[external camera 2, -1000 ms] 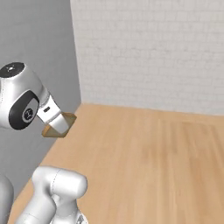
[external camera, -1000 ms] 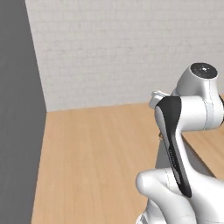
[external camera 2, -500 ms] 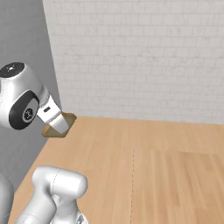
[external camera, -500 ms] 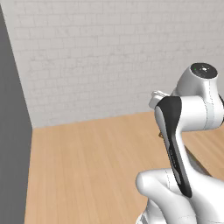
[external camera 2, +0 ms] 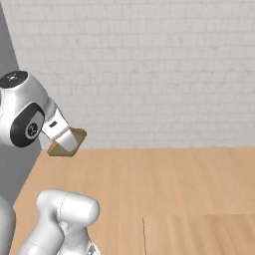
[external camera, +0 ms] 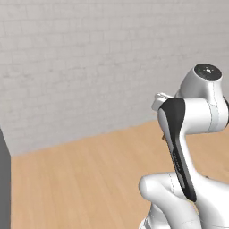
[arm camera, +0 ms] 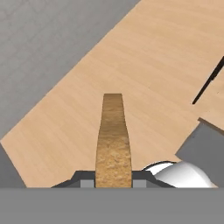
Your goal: Start the toaster. Once the lever pops up, take the bread to the plate on the dining counter.
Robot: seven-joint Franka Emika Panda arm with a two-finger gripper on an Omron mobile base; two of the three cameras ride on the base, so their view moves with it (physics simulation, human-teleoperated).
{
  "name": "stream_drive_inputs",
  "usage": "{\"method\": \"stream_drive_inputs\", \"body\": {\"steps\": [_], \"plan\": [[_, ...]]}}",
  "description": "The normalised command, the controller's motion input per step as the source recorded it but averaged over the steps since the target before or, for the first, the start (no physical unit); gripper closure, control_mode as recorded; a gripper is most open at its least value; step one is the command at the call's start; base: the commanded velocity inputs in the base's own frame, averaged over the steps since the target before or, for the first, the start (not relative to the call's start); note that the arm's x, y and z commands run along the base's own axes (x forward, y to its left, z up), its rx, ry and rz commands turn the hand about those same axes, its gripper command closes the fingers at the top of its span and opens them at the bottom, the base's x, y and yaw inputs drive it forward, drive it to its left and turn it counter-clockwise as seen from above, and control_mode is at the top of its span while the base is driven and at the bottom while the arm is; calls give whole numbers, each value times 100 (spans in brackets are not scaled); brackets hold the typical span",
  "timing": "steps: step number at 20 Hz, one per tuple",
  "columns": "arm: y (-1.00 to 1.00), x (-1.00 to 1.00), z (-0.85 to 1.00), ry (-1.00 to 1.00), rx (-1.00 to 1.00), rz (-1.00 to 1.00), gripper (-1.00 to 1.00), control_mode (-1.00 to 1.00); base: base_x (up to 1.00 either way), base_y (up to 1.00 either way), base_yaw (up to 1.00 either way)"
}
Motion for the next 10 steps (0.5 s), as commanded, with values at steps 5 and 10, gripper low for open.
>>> {"method": "stream_drive_inputs", "body": {"steps": [5,10], "plan": [[0,0,0,0,0,0,100,100,75,19,-44],[0,0,0,0,0,0,100,100,65,14,-52]]}}
